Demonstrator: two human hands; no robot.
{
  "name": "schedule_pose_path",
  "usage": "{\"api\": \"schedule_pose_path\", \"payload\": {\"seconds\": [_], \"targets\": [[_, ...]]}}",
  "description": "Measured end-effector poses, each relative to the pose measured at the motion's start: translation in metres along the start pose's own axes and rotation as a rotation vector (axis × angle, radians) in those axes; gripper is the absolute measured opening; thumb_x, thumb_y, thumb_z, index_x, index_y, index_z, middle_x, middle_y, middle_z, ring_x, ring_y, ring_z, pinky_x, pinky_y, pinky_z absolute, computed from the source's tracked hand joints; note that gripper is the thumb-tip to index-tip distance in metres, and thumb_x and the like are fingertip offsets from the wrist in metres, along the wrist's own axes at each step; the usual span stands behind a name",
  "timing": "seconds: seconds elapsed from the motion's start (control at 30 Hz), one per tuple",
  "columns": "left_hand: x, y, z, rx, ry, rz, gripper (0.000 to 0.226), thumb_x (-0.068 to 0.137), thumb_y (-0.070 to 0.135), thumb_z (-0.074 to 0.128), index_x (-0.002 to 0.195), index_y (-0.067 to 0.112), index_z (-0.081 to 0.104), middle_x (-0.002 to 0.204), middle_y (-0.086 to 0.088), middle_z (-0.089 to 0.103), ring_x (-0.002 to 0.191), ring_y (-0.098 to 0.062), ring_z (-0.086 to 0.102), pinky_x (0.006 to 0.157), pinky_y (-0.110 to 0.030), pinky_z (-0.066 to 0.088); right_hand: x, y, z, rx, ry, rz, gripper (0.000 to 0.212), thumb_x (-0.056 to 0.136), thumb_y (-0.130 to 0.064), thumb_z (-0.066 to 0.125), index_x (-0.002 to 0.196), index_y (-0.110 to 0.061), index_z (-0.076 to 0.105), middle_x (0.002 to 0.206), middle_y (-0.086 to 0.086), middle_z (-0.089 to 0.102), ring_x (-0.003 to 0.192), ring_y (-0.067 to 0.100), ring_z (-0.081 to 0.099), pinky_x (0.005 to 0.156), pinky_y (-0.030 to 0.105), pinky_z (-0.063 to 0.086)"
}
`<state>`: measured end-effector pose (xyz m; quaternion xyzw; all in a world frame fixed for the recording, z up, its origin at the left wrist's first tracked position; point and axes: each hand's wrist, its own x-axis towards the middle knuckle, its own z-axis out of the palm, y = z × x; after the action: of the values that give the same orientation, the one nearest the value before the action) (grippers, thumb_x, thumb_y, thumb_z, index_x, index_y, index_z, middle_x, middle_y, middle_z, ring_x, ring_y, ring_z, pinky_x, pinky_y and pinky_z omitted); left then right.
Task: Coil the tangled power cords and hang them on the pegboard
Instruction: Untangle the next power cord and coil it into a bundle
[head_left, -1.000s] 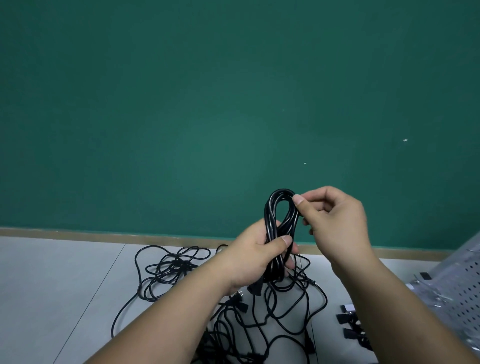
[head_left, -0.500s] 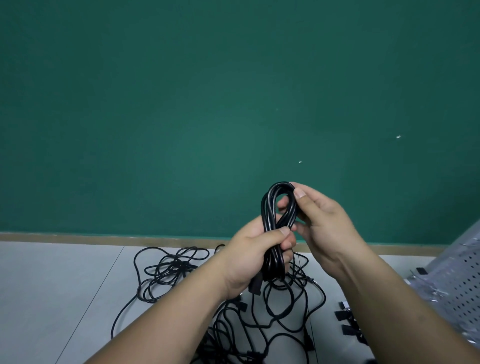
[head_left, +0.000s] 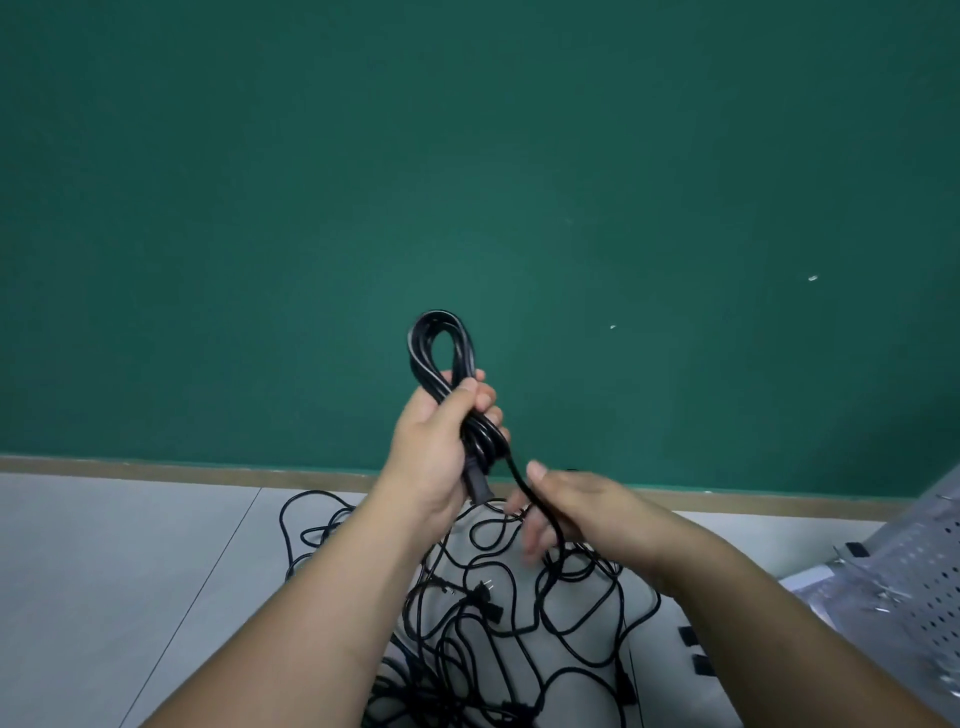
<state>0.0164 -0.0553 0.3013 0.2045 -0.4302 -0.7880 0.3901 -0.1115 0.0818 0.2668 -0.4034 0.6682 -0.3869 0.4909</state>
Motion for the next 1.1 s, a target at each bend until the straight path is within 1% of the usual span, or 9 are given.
{"api": "schedule_pose_path", "payload": {"seconds": [0.13, 0.4, 0.5, 0.6, 0.67, 0.8, 0.9, 1.0, 1.1], "targets": [[0.024, 0.012, -0.033, 0.361, 0.198, 0.188, 0.007, 0.111, 0.013, 0.048, 0.107, 0.016, 0.053, 0.078, 0.005, 0.057, 0.068, -0.013, 0.049, 0.067, -0.032, 0.041, -0.008, 0.002, -0.012, -0.23, -0.056, 0.025, 0.028, 0.108, -0.041, 0.058, 0.098, -0.02, 0.075, 0.086, 0.009, 0.079, 0.082, 0.022, 0.073, 0.085, 0.033, 0.053], [0.039, 0.022, -0.056, 0.947, 0.36, 0.344, 0.008, 0.109, 0.022, 0.048, 0.116, 0.018, 0.05, 0.097, 0.001, 0.059, 0.086, -0.021, 0.056, 0.079, -0.037, 0.043, -0.052, -0.049, -0.041, 0.081, 0.027, -0.328, 0.013, 0.094, -0.015, 0.07, 0.094, -0.006, 0.079, 0.054, 0.006, 0.043, 0.048, 0.022, 0.044, 0.074, 0.037, 0.057], [0.034, 0.021, -0.053, 1.037, 0.255, 0.297, 0.011, 0.109, 0.02, 0.049, 0.12, 0.018, 0.052, 0.094, 0.005, 0.058, 0.085, -0.018, 0.055, 0.078, -0.034, 0.04, -0.059, -0.053, -0.043, 0.155, 0.199, -0.428, 0.022, 0.09, -0.028, 0.069, 0.095, -0.011, 0.082, 0.056, 0.005, 0.035, 0.051, 0.021, 0.032, 0.057, 0.033, 0.039], [0.021, 0.004, -0.036, 1.097, 0.012, 0.176, 0.015, 0.109, 0.02, 0.052, 0.123, 0.023, 0.055, 0.1, 0.011, 0.061, 0.095, -0.012, 0.058, 0.086, -0.032, 0.042, -0.05, -0.05, -0.036, 0.077, 0.409, -0.519, 0.02, 0.101, -0.033, 0.064, 0.103, -0.024, 0.082, 0.065, 0.004, 0.039, 0.06, 0.031, 0.03, 0.057, 0.043, 0.03], [0.01, -0.009, -0.021, 1.026, -0.13, 0.082, 0.013, 0.107, 0.021, 0.055, 0.113, 0.032, 0.058, 0.098, 0.015, 0.062, 0.095, -0.008, 0.057, 0.09, -0.033, 0.043, -0.04, -0.044, -0.033, -0.011, 0.563, -0.534, 0.02, 0.107, -0.029, 0.06, 0.105, -0.029, 0.08, 0.06, -0.012, 0.045, 0.057, 0.022, 0.033, 0.056, 0.033, 0.031], [-0.009, -0.025, 0.007, 0.712, -0.209, -0.123, 0.019, 0.087, 0.037, 0.052, 0.099, 0.024, 0.058, 0.077, 0.008, 0.057, 0.074, -0.019, 0.047, 0.069, -0.035, 0.038, -0.026, -0.033, -0.033, -0.092, 0.79, -0.472, 0.019, 0.107, -0.033, 0.06, 0.102, -0.037, 0.077, 0.057, -0.014, 0.044, 0.056, 0.016, 0.034, 0.056, 0.032, 0.031], [-0.014, -0.026, 0.016, 0.544, -0.201, -0.237, 0.039, 0.089, 0.052, 0.05, 0.105, 0.018, 0.062, 0.076, 0.004, 0.056, 0.068, -0.019, 0.043, 0.06, -0.034, 0.033, -0.024, -0.033, -0.03, -0.115, 0.816, -0.473, 0.018, 0.108, -0.034, 0.06, 0.103, -0.038, 0.076, 0.059, -0.013, 0.049, 0.056, 0.018, 0.039, 0.057, 0.034, 0.036], [-0.017, -0.025, 0.017, 0.716, -0.283, -0.121, 0.043, 0.098, 0.07, 0.056, 0.114, 0.032, 0.065, 0.09, 0.023, 0.068, 0.081, 0.001, 0.062, 0.075, -0.023, 0.047, -0.031, -0.04, -0.025, -0.159, 0.714, -0.558, 0.019, 0.109, -0.028, 0.058, 0.111, -0.032, 0.076, 0.076, -0.024, 0.067, 0.066, 0.006, 0.058, 0.066, 0.024, 0.045], [-0.016, -0.033, 0.017, 0.832, -0.332, -0.008, 0.019, 0.1, 0.038, 0.072, 0.108, 0.024, 0.063, 0.084, 0.023, 0.063, 0.079, 0.005, 0.058, 0.079, -0.019, 0.047, -0.03, -0.042, -0.022, -0.225, 0.703, -0.583, 0.019, 0.109, -0.024, 0.058, 0.113, -0.032, 0.076, 0.1, -0.023, 0.075, 0.095, 0.001, 0.068, 0.081, 0.013, 0.047]]}}
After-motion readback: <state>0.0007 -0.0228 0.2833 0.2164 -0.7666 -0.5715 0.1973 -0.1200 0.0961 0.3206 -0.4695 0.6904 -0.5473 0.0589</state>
